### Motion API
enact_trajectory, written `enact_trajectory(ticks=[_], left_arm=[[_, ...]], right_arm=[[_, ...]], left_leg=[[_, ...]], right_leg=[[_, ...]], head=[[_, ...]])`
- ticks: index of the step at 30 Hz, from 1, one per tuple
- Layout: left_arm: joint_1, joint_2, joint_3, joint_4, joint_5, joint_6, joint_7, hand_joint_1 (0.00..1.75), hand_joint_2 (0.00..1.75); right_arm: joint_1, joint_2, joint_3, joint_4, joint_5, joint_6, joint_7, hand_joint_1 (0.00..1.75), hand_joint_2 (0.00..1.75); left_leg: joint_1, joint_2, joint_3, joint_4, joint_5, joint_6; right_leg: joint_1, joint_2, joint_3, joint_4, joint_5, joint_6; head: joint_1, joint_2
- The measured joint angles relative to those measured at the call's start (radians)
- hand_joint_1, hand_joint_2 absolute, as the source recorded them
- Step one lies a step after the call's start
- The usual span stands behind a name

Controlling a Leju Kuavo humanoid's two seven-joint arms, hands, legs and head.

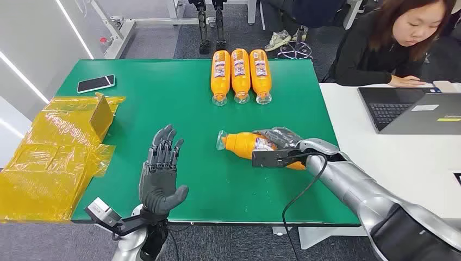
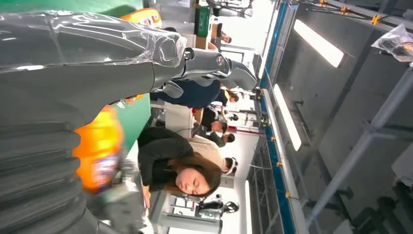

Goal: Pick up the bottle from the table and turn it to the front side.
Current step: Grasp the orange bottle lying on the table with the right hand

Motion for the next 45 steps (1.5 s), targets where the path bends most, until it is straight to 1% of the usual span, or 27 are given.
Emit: enact_trajectory(ticks=[2,6,9,12,15,17,18,22,27,31,39,42,45], left_arm=[[0.001,0.0,0.0,-0.003,0.0,0.004,0.0,0.0,1.75],[0.008,0.003,0.005,-0.012,0.0,0.015,0.0,0.0,1.75],[0.012,0.005,0.01,-0.015,-0.002,0.019,0.0,0.0,1.75],[0.016,0.003,0.017,-0.018,-0.014,0.021,0.0,0.0,1.75],[0.016,-0.002,0.023,-0.019,-0.026,0.022,0.0,0.0,1.75],[0.015,-0.005,0.025,-0.019,-0.03,0.023,0.0,0.0,1.75],[0.014,-0.007,0.026,-0.018,-0.03,0.022,0.0,0.0,1.75],[0.009,-0.013,0.032,-0.015,-0.031,0.013,0.0,0.0,1.75],[-0.003,-0.025,0.033,-0.01,-0.03,-0.03,0.0,0.0,1.75],[-0.013,-0.036,0.033,-0.008,-0.023,-0.058,0.0,0.0,1.75],[-0.006,-0.04,0.022,-0.045,0.014,-0.063,0.0,0.0,1.75],[0.0,-0.041,0.02,-0.07,0.02,-0.068,0.001,0.0,1.75],[0.0,-0.041,0.017,-0.093,0.017,-0.073,0.008,0.0,1.75]], right_arm=[[0.012,-0.016,-0.017,-0.054,-0.001,-0.027,0.009,1.75,1.75],[0.094,-0.086,-0.085,-0.295,0.007,-0.102,0.045,1.75,1.75],[0.168,-0.12,-0.13,-0.452,0.039,-0.136,0.065,1.75,1.75],[0.246,-0.127,-0.166,-0.565,0.12,-0.19,0.079,1.75,1.75],[0.333,-0.123,-0.19,-0.653,0.258,-0.281,0.101,1.75,1.75],[0.384,-0.115,-0.198,-0.702,0.322,-0.326,0.108,1.75,1.75],[0.404,-0.111,-0.201,-0.718,0.328,-0.332,0.106,1.75,1.75],[0.478,-0.08,-0.218,-0.776,0.334,-0.336,0.09,1.75,1.75],[0.537,-0.019,-0.235,-0.808,0.333,-0.346,0.064,1.75,1.75],[0.566,0.04,-0.247,-0.821,0.321,-0.356,0.027,1.75,1.75],[0.597,0.103,-0.254,-0.788,0.251,-0.338,-0.051,1.75,1.75],[0.607,0.12,-0.251,-0.772,0.237,-0.327,-0.058,1.75,1.75],[0.628,0.134,-0.247,-0.767,0.237,-0.305,-0.041,1.75,1.75]], left_leg=[[0.0,0.0,-0.001,0.0,0.0,0.0],[0.0,-0.003,-0.003,0.0,0.0,0.0],[0.0,-0.003,-0.005,0.0,-0.001,0.0],[0.0,-0.003,-0.006,-0.001,-0.001,0.0],[0.0,-0.003,-0.006,-0.001,-0.001,0.0],[0.0,-0.003,-0.006,-0.001,-0.001,0.0],[0.0,-0.003,-0.006,-0.001,-0.001,0.0],[0.0,-0.003,-0.007,-0.001,-0.001,0.0],[0.0,-0.003,-0.007,-0.001,-0.001,0.0],[0.0,-0.003,-0.007,-0.001,-0.001,0.0],[0.0,-0.003,-0.007,-0.001,-0.001,0.0],[0.0,-0.003,-0.007,-0.001,-0.001,0.0],[0.0,-0.003,-0.007,-0.001,-0.001,0.0]], right_leg=[[0.0,0.0,0.0,0.0,0.0,0.0],[0.0,-0.002,-0.002,0.0,-0.001,0.001],[0.0,-0.002,-0.003,0.0,-0.001,0.001],[0.0,-0.002,-0.004,0.0,-0.002,0.001],[0.0,-0.003,-0.005,0.0,-0.002,0.001],[0.0,-0.003,-0.005,0.0,-0.002,0.001],[0.0,-0.003,-0.005,0.0,-0.002,0.0],[0.0,-0.003,-0.006,0.0,-0.002,0.0],[0.0,-0.003,-0.006,0.0,-0.002,0.0],[0.0,-0.002,-0.006,0.0,-0.002,0.0],[0.0,-0.003,-0.006,0.0,-0.002,0.0],[0.0,-0.003,-0.006,0.0,-0.002,0.0],[0.0,-0.003,-0.006,0.0,-0.002,0.0]], head=[[0.0,0.0],[0.0,0.0],[0.0,0.0],[0.0,0.0],[0.0,0.0],[0.0,0.0],[0.0,0.0],[0.0,0.0],[0.0,0.0],[0.0,0.0],[0.0,0.0],[0.0,0.0],[0.0,0.0]])
